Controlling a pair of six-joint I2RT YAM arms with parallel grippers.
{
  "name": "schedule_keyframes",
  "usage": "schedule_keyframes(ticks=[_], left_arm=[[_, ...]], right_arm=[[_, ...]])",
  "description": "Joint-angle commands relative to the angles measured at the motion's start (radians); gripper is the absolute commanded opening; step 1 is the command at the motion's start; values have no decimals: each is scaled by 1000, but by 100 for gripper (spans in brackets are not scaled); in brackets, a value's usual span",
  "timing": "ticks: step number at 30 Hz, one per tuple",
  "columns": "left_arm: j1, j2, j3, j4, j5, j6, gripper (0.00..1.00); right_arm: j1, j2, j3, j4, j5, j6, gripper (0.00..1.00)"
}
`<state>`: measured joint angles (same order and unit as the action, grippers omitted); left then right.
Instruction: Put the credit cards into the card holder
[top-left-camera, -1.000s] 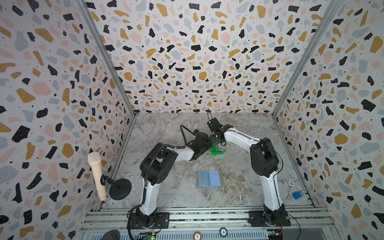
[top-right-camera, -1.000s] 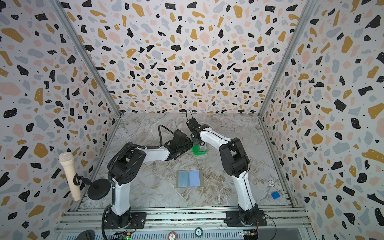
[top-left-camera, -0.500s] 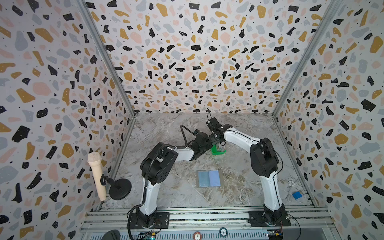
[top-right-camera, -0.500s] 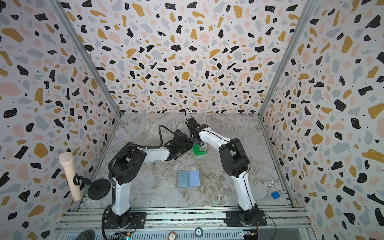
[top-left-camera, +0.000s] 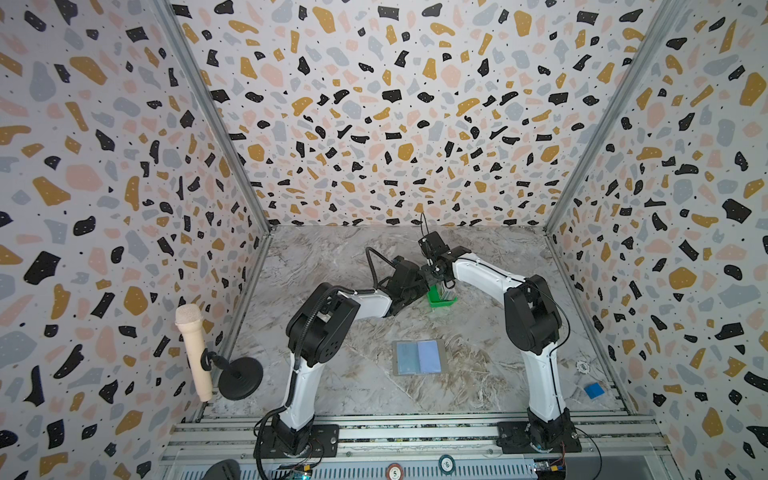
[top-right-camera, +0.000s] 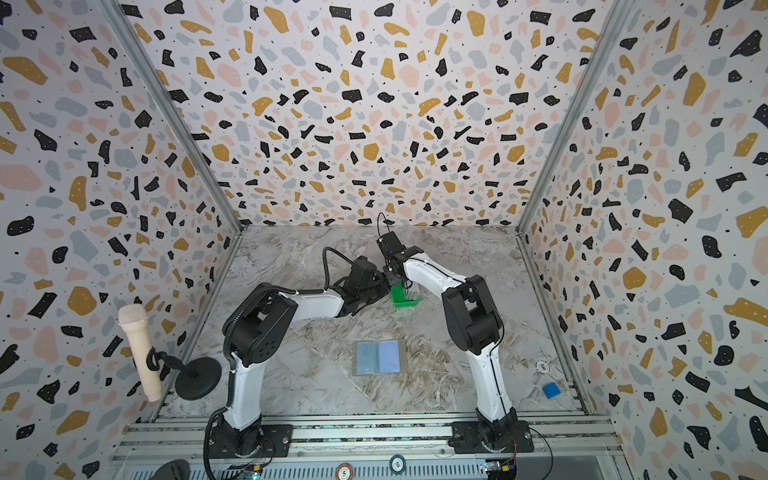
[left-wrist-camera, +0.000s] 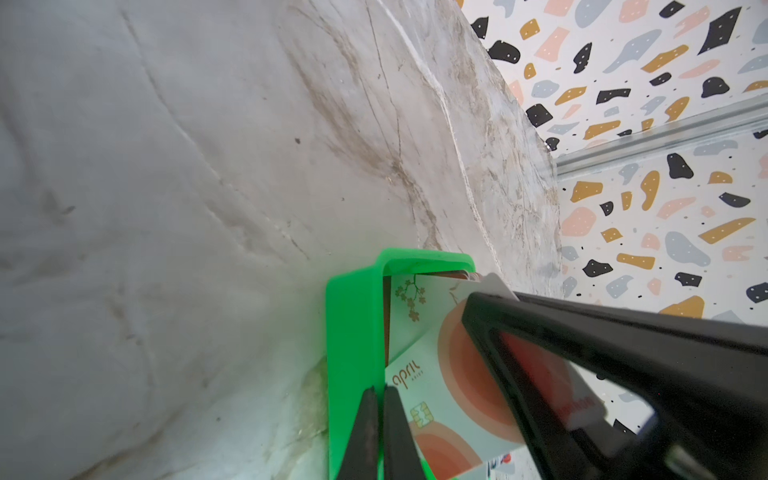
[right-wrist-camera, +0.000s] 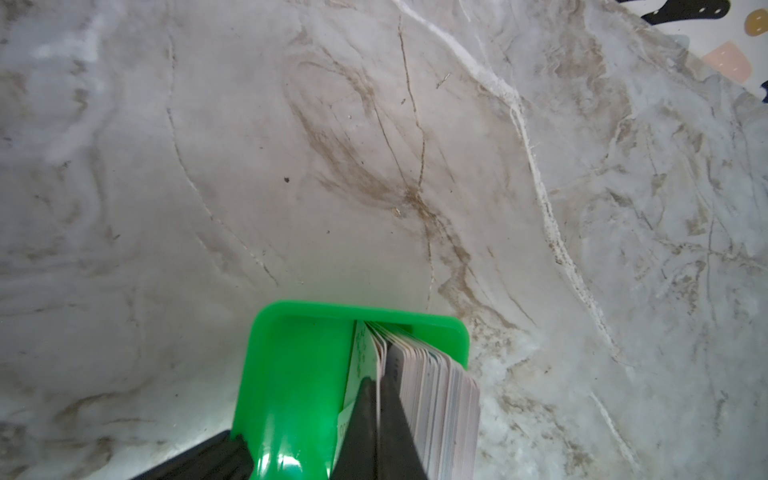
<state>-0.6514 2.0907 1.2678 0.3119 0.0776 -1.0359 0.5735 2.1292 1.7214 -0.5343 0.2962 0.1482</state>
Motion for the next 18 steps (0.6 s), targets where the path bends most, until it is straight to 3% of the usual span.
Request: schedule_keyframes(ticks=[1, 14, 18], left_arm=[[14, 34, 41, -36, -9, 46, 0], [23, 81, 105, -83, 41, 83, 0], [25, 50, 100, -67, 72, 101, 13]], right_arm=[[-16, -136, -13, 4, -17, -2, 0], [-47, -306, -105, 27, 9, 29, 0], [-53, -397, -191, 52, -27, 36, 0]])
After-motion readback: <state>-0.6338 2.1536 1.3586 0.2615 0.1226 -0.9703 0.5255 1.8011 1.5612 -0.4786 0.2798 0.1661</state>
